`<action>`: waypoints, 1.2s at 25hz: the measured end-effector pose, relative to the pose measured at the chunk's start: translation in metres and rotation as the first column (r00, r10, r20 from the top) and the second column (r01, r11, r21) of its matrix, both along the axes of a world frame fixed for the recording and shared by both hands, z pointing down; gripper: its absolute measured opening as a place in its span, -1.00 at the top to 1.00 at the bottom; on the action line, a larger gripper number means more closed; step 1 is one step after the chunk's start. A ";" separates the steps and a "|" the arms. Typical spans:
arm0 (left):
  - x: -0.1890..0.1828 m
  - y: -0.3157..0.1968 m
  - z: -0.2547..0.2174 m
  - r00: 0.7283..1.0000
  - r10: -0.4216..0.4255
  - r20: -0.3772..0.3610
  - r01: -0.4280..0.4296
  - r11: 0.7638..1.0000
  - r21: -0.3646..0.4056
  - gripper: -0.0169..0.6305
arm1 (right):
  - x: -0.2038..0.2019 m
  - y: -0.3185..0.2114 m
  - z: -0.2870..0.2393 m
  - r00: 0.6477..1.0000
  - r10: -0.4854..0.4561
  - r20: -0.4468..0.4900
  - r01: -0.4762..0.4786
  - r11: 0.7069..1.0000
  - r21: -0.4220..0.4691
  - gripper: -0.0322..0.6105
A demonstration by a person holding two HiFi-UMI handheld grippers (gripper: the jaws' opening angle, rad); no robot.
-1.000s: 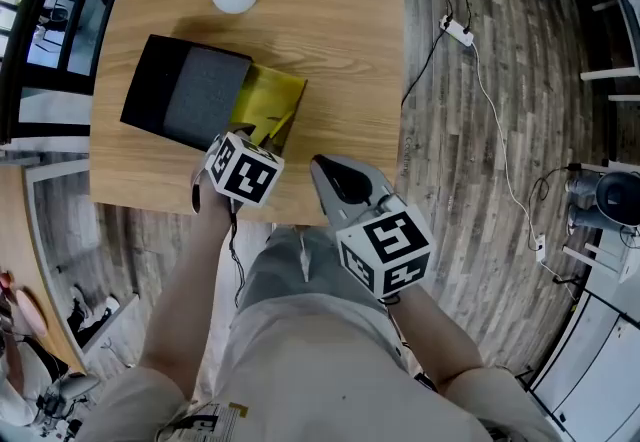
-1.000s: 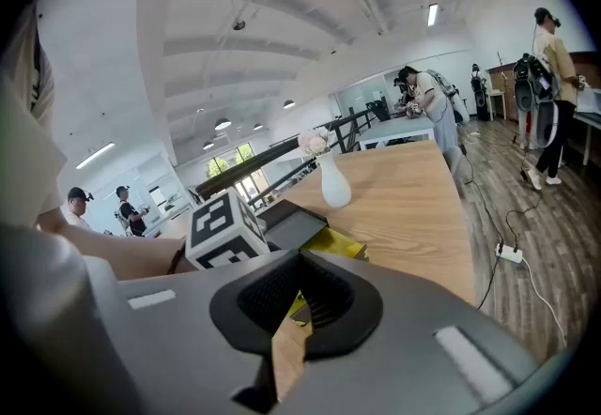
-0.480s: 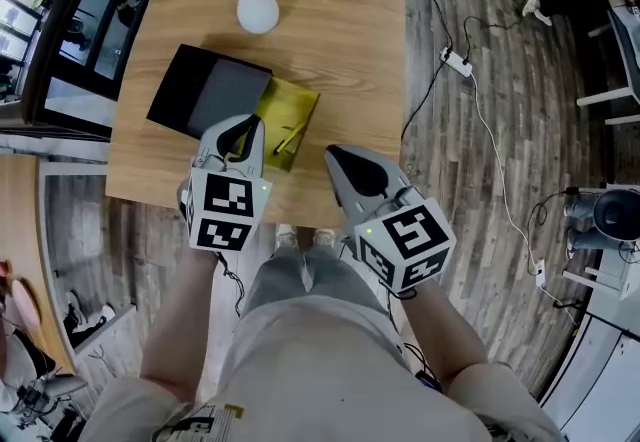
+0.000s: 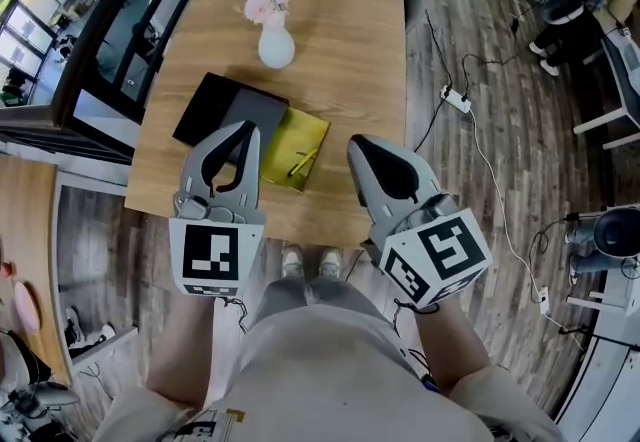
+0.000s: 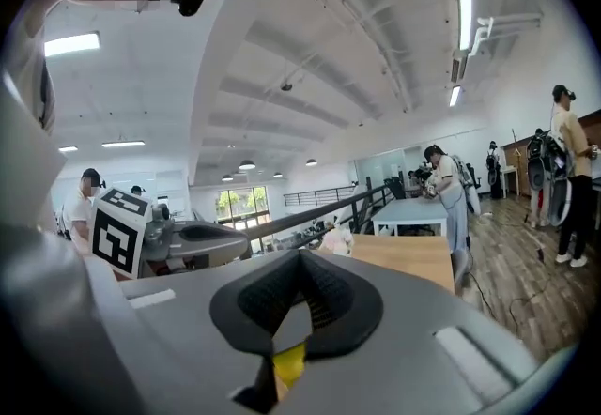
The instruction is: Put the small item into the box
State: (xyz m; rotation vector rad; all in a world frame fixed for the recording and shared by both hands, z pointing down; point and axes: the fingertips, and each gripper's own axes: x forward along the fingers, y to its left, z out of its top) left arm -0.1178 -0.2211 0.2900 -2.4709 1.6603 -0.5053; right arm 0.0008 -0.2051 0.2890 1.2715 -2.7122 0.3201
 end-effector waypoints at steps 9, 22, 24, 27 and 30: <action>-0.007 0.038 -0.091 0.997 -0.008 -0.074 0.016 0.993 0.114 0.94 | -0.004 0.024 -0.088 0.999 -0.024 0.044 0.016 0.987 0.159 0.90; -0.024 0.075 -0.122 0.999 -0.040 0.022 0.032 0.964 0.263 0.94 | 0.003 0.059 -0.095 0.999 -0.035 0.009 0.033 0.986 0.164 0.90; -0.024 0.079 -0.116 0.999 -0.034 0.021 0.028 0.967 0.254 0.94 | 0.005 0.059 -0.084 0.999 -0.024 -0.038 0.029 0.986 0.166 0.90; -0.021 0.081 -0.105 1.000 -0.020 0.018 0.016 0.973 0.230 0.94 | 0.011 0.056 -0.073 0.996 0.001 -0.090 0.015 0.986 0.168 0.90; -0.018 0.082 -0.095 1.000 -0.010 0.010 0.007 0.981 0.194 0.94 | 0.011 0.058 -0.066 0.995 0.002 -0.099 0.013 0.988 0.151 0.90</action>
